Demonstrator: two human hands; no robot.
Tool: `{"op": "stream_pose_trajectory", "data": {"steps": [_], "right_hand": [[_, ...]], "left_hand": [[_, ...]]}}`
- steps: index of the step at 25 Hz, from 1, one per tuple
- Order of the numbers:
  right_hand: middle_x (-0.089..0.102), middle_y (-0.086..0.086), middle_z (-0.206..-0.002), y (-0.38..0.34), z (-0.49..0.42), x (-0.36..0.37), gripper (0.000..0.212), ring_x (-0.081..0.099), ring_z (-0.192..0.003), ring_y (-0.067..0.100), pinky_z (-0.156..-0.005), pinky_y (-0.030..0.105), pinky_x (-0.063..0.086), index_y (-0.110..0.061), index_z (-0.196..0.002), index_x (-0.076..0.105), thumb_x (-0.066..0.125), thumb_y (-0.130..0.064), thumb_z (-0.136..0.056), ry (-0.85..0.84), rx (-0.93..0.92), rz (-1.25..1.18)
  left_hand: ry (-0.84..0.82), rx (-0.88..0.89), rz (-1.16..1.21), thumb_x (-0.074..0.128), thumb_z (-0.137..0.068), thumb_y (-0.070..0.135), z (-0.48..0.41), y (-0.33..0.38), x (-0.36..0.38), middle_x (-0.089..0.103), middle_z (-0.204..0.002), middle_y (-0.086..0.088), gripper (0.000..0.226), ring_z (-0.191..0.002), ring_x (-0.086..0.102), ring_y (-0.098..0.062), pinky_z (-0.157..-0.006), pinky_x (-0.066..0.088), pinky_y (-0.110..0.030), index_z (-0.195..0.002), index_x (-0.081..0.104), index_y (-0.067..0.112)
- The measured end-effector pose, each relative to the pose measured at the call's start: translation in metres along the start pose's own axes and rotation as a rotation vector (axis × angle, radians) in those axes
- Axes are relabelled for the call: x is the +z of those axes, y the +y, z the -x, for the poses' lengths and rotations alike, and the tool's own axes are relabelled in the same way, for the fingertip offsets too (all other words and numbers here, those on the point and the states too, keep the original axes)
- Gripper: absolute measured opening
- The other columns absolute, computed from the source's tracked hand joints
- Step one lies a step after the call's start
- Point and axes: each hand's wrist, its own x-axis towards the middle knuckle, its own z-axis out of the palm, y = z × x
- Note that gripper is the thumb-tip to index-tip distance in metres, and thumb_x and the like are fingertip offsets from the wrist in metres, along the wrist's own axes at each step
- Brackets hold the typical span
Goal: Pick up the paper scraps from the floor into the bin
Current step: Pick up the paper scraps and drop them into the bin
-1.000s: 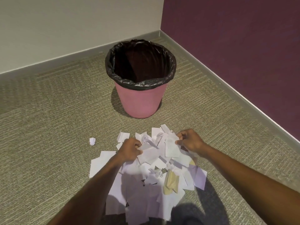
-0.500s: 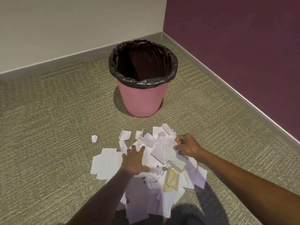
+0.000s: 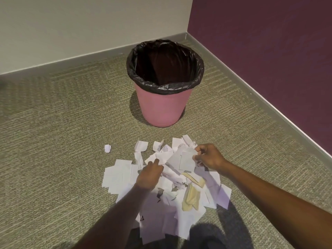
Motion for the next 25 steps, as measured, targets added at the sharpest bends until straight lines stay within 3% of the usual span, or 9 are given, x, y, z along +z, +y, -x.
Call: {"op": "stream_pose_trajectory", "data": {"steps": [6, 9, 11, 14, 18, 20, 22, 25], "right_hand": [[0.06, 0.016, -0.074, -0.012, 0.006, -0.007, 0.012, 0.064, -0.053, 0.019, -0.068, 0.052, 0.058, -0.006, -0.086, 0.063, 0.07, 0.004, -0.084, 0.006, -0.022, -0.017], [0.063, 0.022, -0.078, -0.022, 0.007, -0.015, 0.013, 0.065, -0.052, 0.014, -0.061, 0.042, 0.06, 0.003, -0.098, 0.065, 0.069, 0.002, -0.086, 0.023, -0.037, -0.033], [0.063, 0.025, -0.078, -0.034, 0.008, -0.02, 0.01, 0.065, -0.051, 0.013, -0.055, 0.034, 0.06, 0.005, -0.096, 0.066, 0.068, 0.004, -0.086, 0.05, -0.044, -0.078], [0.063, 0.02, -0.074, -0.053, 0.01, -0.028, 0.006, 0.067, -0.054, 0.018, -0.058, 0.04, 0.061, 0.001, -0.091, 0.066, 0.068, 0.004, -0.086, 0.073, -0.055, -0.151], [0.064, 0.026, -0.079, -0.084, 0.022, -0.04, 0.008, 0.065, -0.057, 0.023, -0.054, 0.036, 0.059, 0.002, -0.092, 0.065, 0.069, 0.004, -0.085, -0.01, -0.135, -0.155], [0.063, 0.022, -0.079, -0.106, 0.032, -0.049, 0.009, 0.065, -0.06, 0.024, -0.056, 0.033, 0.058, 0.002, -0.092, 0.066, 0.069, 0.003, -0.085, -0.074, -0.182, -0.187], [0.065, 0.017, -0.075, -0.131, 0.041, -0.061, 0.008, 0.066, -0.062, 0.026, -0.06, 0.035, 0.06, 0.002, -0.092, 0.067, 0.07, 0.002, -0.085, -0.11, -0.245, -0.255], [0.073, 0.013, -0.078, -0.169, 0.048, -0.083, 0.012, 0.068, -0.064, 0.023, -0.065, 0.035, 0.063, -0.001, -0.096, 0.068, 0.07, 0.002, -0.084, -0.084, -0.314, -0.434]], "left_hand": [[0.002, 0.121, -0.038, 0.047, -0.091, 0.003, -0.003, -0.004, -0.006, 0.055, -0.11, -0.013, 0.021, -0.099, 0.06, -0.034, -0.077, 0.049, -0.042, -0.106, 0.062, 0.005], [0.119, 0.091, 0.08, 0.052, -0.089, 0.004, -0.004, -0.011, -0.027, 0.06, -0.106, -0.011, 0.018, -0.096, 0.062, -0.03, -0.075, 0.048, -0.036, -0.1, 0.065, 0.008], [0.175, 0.031, 0.205, 0.055, -0.084, 0.002, -0.004, -0.016, -0.047, 0.064, -0.101, -0.012, 0.017, -0.093, 0.063, -0.031, -0.073, 0.048, -0.036, -0.094, 0.068, 0.007], [0.165, -0.077, 0.401, 0.057, -0.08, -0.002, -0.001, -0.029, -0.075, 0.068, -0.093, -0.014, 0.017, -0.085, 0.065, -0.029, -0.066, 0.047, -0.031, -0.088, 0.07, 0.005], [0.137, -0.26, 0.848, 0.065, -0.079, -0.011, 0.017, -0.06, -0.115, 0.062, -0.055, -0.008, 0.019, -0.05, 0.062, -0.018, -0.047, 0.052, -0.034, -0.063, 0.066, -0.001], [0.135, -0.314, 1.047, 0.065, -0.082, -0.012, 0.036, -0.074, -0.139, 0.062, -0.054, -0.013, 0.017, -0.046, 0.059, -0.017, -0.052, 0.053, -0.036, -0.065, 0.064, -0.007], [0.172, -0.3, 1.163, 0.067, -0.083, -0.007, 0.058, -0.083, -0.17, 0.067, -0.063, -0.02, 0.009, -0.054, 0.061, -0.023, -0.056, 0.054, -0.033, -0.074, 0.068, -0.01], [0.272, -0.274, 1.441, 0.068, -0.083, -0.003, 0.074, -0.093, -0.225, 0.069, -0.066, -0.015, 0.005, -0.06, 0.062, -0.022, -0.055, 0.056, -0.024, -0.089, 0.068, -0.003]]}}
